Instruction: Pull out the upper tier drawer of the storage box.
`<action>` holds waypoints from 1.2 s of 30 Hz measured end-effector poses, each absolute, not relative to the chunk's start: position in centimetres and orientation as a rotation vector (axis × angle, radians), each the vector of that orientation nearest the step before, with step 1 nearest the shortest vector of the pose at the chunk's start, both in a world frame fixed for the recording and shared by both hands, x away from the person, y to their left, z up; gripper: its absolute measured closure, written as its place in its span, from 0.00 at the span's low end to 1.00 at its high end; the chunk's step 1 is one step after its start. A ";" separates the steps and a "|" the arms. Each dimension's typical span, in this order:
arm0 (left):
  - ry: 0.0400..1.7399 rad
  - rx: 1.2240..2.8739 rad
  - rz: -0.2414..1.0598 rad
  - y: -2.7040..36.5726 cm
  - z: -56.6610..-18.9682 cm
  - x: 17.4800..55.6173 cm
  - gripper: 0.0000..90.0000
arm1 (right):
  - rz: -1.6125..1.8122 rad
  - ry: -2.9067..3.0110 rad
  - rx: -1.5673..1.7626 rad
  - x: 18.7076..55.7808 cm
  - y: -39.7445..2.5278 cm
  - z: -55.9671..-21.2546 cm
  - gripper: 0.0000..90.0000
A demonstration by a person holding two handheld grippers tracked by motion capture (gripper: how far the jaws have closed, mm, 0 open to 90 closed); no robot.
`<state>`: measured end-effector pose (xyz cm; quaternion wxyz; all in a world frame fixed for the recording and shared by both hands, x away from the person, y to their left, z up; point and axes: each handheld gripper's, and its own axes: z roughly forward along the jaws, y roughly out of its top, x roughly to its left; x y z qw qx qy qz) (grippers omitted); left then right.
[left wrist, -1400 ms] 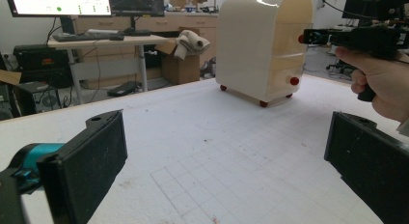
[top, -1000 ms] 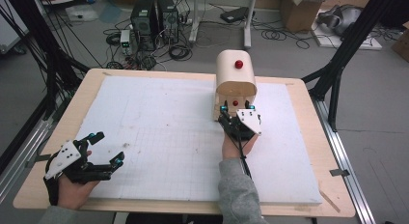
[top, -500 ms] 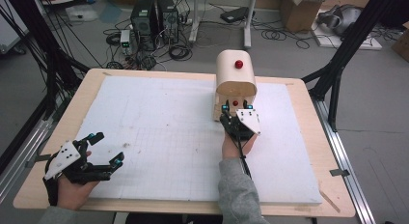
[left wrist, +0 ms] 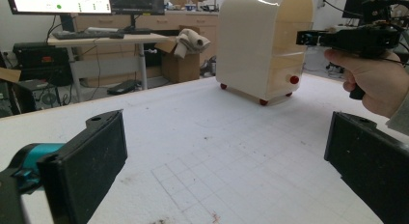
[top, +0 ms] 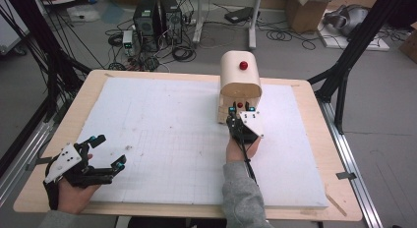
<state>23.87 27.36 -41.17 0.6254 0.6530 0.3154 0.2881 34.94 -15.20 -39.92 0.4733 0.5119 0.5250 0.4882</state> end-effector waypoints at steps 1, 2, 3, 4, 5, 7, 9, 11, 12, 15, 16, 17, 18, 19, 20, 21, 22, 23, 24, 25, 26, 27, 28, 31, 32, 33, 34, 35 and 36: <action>0.724 1.499 0.660 27.4 -41.2 23.9 0.02 | 1.196 1.286 1.256 34.9 -15.1 -39.9 0.66; 0.724 1.499 0.660 27.4 -41.2 23.9 0.02 | 1.192 1.289 1.255 34.9 -15.1 -40.0 0.68; 0.724 1.500 0.660 27.4 -41.2 23.9 0.02 | 1.193 1.289 1.257 34.9 -15.1 -40.0 0.69; 0.724 1.500 0.660 27.4 -41.2 23.9 0.02 | 1.194 1.290 1.260 34.9 -15.1 -40.0 0.71; 0.724 1.497 0.659 27.4 -41.2 23.8 0.02 | 1.199 1.291 1.267 34.9 -15.1 -40.0 0.73; 0.725 1.496 0.659 27.4 -41.2 23.8 0.02 | 1.208 1.286 1.267 34.8 -15.2 -40.0 0.77; 0.725 1.496 0.658 27.4 -41.2 23.8 0.02 | 1.202 1.285 1.259 34.8 -15.2 -40.0 0.80; 0.724 1.497 0.660 27.4 -41.2 23.8 0.02 | 1.204 1.287 1.258 34.8 -15.2 -40.0 0.80; 0.727 1.498 0.659 27.5 -41.2 23.8 0.02 | 1.200 1.288 1.257 34.8 -15.2 -40.0 0.80; 0.725 1.498 0.661 27.4 -41.2 23.8 0.02 | 1.192 1.292 1.252 34.8 -15.2 -40.0 0.81; 0.725 1.498 0.661 27.4 -41.2 23.8 0.02 | 1.192 1.292 1.252 34.8 -15.2 -40.0 0.81; 0.725 1.498 0.661 27.4 -41.2 23.8 0.02 | 1.191 1.293 1.254 34.8 -15.1 -40.0 0.81; 0.725 1.498 0.660 27.4 -41.2 23.8 0.02 | 1.187 1.294 1.253 34.8 -15.2 -40.0 0.81; 0.725 1.499 0.661 27.4 -41.2 23.8 0.02 | 1.186 1.295 1.253 34.8 -15.1 -40.0 0.81; 0.725 1.499 0.661 27.4 -41.2 23.8 0.02 | 1.189 1.296 1.253 34.8 -15.1 -40.0 0.81; 0.725 1.498 0.661 27.4 -41.2 23.8 0.02 | 1.189 1.296 1.254 34.8 -15.1 -40.0 0.82; 0.725 1.498 0.661 27.4 -41.2 23.8 0.02 | 1.189 1.296 1.255 34.8 -15.1 -40.0 0.82; 0.725 1.498 0.661 27.4 -41.2 23.8 0.02 | 1.189 1.296 1.255 34.8 -15.1 -40.0 0.82; 0.725 1.498 0.661 27.4 -41.2 23.8 0.02 | 1.191 1.297 1.252 34.7 -15.1 -39.9 0.82; 0.727 1.497 0.661 27.5 -41.2 23.8 0.02 | 1.189 1.298 1.251 34.7 -15.1 -39.9 0.82; 0.727 1.497 0.661 27.5 -41.2 23.8 0.02 | 1.190 1.299 1.252 34.7 -15.1 -39.9 0.82; 0.728 1.498 0.660 27.5 -41.2 23.8 0.02 | 1.193 1.298 1.253 34.7 -15.1 -39.9 0.82; 0.728 1.498 0.657 27.4 -41.2 23.8 0.02 | 1.192 1.299 1.252 34.6 -15.1 -39.9 0.82; 0.726 1.498 0.655 27.4 -41.2 23.8 0.02 | 1.192 1.297 1.255 34.4 -15.1 -39.8 0.82; 0.725 1.497 0.656 27.4 -41.2 23.8 0.02 | 1.192 1.297 1.255 34.4 -15.1 -39.8 0.82; 0.725 1.498 0.657 27.4 -41.1 23.8 0.02 | 1.193 1.294 1.258 34.2 -15.1 -39.8 0.82; 0.725 1.498 0.657 27.4 -41.1 23.8 0.02 | 1.196 1.292 1.260 34.1 -15.1 -39.8 0.82; 0.723 1.497 0.657 27.4 -41.1 23.8 0.02 | 1.196 1.292 1.260 34.1 -15.1 -39.8 0.82; 0.722 1.496 0.657 27.4 -41.1 23.8 0.02 | 1.201 1.290 1.261 33.9 -15.1 -39.9 0.82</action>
